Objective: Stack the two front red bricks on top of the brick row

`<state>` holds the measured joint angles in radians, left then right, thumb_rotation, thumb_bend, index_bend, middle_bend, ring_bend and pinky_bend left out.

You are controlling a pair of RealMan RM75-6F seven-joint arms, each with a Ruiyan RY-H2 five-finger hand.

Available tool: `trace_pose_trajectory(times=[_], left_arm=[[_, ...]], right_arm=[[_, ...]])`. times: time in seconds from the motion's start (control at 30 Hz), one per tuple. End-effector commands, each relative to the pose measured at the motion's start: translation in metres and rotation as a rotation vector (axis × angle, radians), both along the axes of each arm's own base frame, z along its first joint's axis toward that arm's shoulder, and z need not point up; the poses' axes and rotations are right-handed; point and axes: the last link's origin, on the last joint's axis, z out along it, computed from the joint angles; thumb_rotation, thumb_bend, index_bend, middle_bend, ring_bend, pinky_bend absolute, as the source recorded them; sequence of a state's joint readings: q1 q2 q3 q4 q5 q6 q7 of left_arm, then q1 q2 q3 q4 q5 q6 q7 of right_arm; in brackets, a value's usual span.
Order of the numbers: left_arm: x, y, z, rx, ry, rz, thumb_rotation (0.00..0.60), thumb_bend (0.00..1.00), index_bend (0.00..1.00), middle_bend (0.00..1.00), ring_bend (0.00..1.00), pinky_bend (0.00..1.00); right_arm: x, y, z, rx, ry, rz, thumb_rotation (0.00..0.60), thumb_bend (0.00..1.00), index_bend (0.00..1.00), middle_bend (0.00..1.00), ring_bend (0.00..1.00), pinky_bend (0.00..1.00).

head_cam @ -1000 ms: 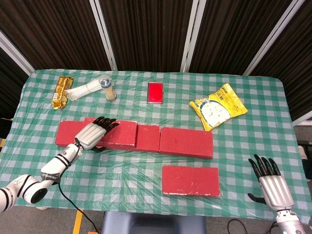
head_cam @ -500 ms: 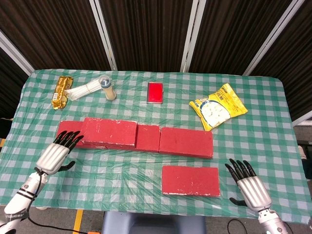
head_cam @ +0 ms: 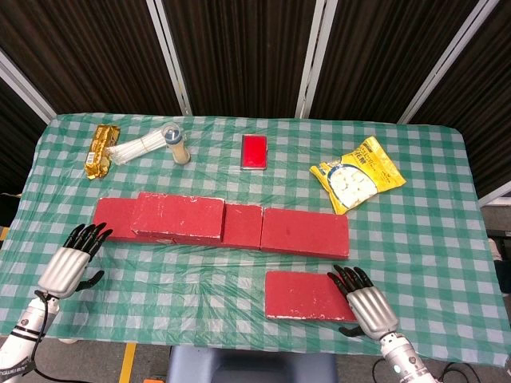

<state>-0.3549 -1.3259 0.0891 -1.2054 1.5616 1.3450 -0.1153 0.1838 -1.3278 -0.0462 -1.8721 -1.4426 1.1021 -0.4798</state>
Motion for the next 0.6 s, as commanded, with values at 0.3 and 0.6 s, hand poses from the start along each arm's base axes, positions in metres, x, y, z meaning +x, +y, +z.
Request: trace_pose_trajectory(times=[0.3,0.6], left_arm=[[-0.001,0.002,0.001,-0.005,-0.014,-0.001,0.6,0.32,0.0,0.0,0.0,0.02],[-0.004,0.005,0.0,-0.011,-0.016,0.004,0.6,0.31,0.0,0.0,0.0,0.01]], right_arm=[[0.014,-0.022,-0.03,0.07,-0.022,-0.051,0.596,0.14,0.0,0.0,0.0,0.0],[0.02,-0.035,-0.035,0.089,-0.025,-0.076,0.587,0.14,0.0,0.0,0.0,0.01]])
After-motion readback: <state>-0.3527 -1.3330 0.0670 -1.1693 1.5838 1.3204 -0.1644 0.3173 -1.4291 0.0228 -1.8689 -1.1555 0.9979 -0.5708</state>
